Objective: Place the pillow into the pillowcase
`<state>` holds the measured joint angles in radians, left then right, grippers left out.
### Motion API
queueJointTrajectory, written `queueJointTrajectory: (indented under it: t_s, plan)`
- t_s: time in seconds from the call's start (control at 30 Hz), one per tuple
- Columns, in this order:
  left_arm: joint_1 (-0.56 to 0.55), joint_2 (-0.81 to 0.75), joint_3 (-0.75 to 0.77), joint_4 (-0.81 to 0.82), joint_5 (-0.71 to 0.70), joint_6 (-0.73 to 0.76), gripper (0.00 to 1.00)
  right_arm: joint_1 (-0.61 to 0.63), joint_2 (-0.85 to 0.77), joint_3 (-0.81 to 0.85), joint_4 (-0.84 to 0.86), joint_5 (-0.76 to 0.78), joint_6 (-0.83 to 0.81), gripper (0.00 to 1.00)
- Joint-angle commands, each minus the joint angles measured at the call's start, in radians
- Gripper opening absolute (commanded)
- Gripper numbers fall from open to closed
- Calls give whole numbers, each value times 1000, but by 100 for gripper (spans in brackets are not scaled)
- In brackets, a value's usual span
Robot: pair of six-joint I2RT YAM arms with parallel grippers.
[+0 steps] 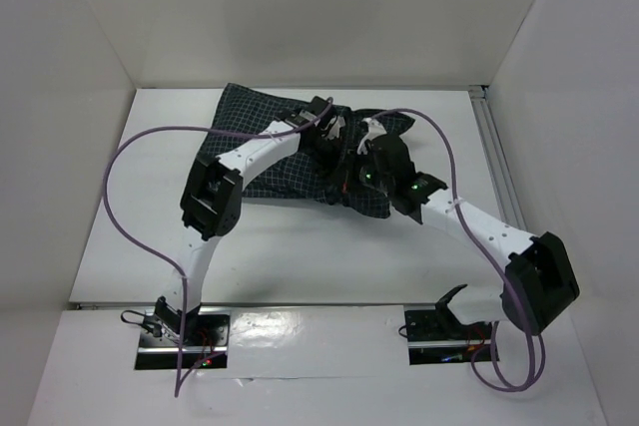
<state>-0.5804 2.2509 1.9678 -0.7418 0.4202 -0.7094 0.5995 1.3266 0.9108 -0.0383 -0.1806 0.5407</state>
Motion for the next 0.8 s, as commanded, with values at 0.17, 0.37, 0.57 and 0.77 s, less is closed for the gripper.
queueJointTrajectory:
  t_s: [0.17, 0.37, 0.57, 0.77]
  plan:
    - [39, -221, 13, -62, 61, 114, 57, -170, -179, -47, -98, -43, -110, 0]
    - [71, -347, -41, -148, 163, 191, 53, -221, -100, -35, -98, -103, -183, 0]
    - [143, -402, -104, -148, 97, 150, 0, -182, 26, 80, -98, -174, -196, 0]
    - [415, -557, -308, -70, 7, 82, 57, -142, 214, 212, -259, -44, -196, 44]
